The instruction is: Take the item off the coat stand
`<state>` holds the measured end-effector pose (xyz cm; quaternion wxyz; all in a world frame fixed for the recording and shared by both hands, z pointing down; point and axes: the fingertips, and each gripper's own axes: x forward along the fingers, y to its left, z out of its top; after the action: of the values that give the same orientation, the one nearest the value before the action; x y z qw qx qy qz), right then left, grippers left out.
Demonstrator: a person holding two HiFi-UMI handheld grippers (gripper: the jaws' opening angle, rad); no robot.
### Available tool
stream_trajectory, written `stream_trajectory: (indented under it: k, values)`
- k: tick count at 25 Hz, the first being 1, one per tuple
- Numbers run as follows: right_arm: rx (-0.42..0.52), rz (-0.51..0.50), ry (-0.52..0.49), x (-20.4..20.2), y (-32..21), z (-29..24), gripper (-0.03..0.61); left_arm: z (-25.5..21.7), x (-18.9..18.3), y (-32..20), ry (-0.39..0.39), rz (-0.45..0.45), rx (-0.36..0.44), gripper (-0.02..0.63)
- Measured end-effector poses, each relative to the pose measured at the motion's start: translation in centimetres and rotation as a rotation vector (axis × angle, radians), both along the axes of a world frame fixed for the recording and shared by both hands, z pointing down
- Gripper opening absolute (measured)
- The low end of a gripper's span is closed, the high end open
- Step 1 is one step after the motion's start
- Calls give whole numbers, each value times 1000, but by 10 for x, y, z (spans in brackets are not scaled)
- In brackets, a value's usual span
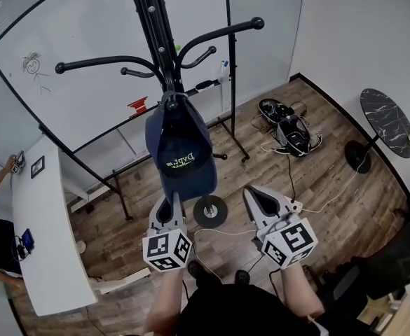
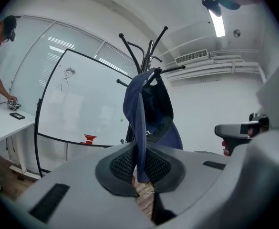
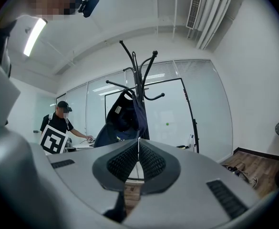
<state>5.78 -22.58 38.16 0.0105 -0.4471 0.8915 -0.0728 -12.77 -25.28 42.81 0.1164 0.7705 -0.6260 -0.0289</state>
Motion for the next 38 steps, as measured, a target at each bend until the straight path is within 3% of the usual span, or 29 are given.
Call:
stream_trajectory:
  k: [27, 38]
  values:
    - [20, -52, -9, 17, 43, -4, 32, -5, 28, 55, -17, -3, 4, 31]
    - [43, -126, -4, 22, 61, -6, 32, -4, 28, 89, -9, -69, -5, 31]
